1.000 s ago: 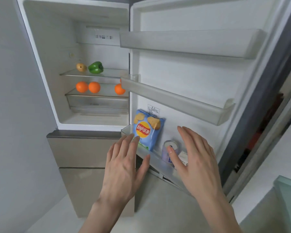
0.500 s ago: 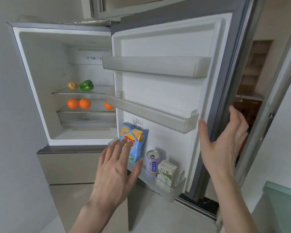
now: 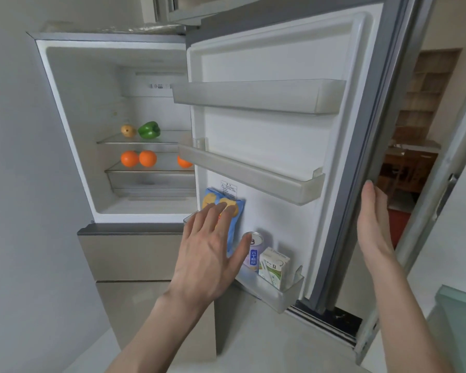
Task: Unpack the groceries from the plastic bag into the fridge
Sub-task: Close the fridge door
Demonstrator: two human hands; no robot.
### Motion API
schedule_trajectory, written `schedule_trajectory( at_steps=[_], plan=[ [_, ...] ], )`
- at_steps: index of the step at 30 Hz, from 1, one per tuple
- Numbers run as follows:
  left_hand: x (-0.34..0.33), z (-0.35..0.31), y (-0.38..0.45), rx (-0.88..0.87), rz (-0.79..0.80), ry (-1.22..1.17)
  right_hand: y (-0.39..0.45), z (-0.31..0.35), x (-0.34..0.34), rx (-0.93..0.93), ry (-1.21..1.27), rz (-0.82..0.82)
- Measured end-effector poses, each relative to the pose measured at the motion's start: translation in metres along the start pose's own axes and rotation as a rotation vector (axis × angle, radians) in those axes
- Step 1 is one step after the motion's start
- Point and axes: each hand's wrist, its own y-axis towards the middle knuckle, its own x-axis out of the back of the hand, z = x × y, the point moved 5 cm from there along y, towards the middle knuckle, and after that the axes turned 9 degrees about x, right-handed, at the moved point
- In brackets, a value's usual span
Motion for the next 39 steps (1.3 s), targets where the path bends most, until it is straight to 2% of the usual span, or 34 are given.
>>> schedule_trajectory(
  at_steps=[10,17,21,26,30,34,39],
  plan=[
    [0.029,0.035,-0.028,0.041,0.016,0.035,-0.086,0.017,-0.026,0.032,0.116,-0.009],
    [0.065,0.078,-0.057,0.079,0.001,0.095,-0.15,0.031,-0.071,0.136,0.072,0.028],
    [0.09,0.109,-0.074,0.109,-0.02,0.124,-0.177,0.033,-0.105,0.208,0.164,0.036],
    [0.113,0.142,-0.089,0.164,-0.018,0.133,-0.199,0.044,-0.152,0.284,0.236,0.222],
    [0.124,0.152,-0.096,0.166,-0.035,0.112,-0.209,0.043,-0.187,0.285,0.222,0.365],
    [0.129,0.161,-0.1,0.196,-0.04,0.056,-0.215,0.054,-0.221,0.364,0.189,0.508],
    [0.13,0.187,-0.097,0.323,-0.067,0.041,-0.211,0.054,-0.268,0.428,0.175,0.637]
  ],
)
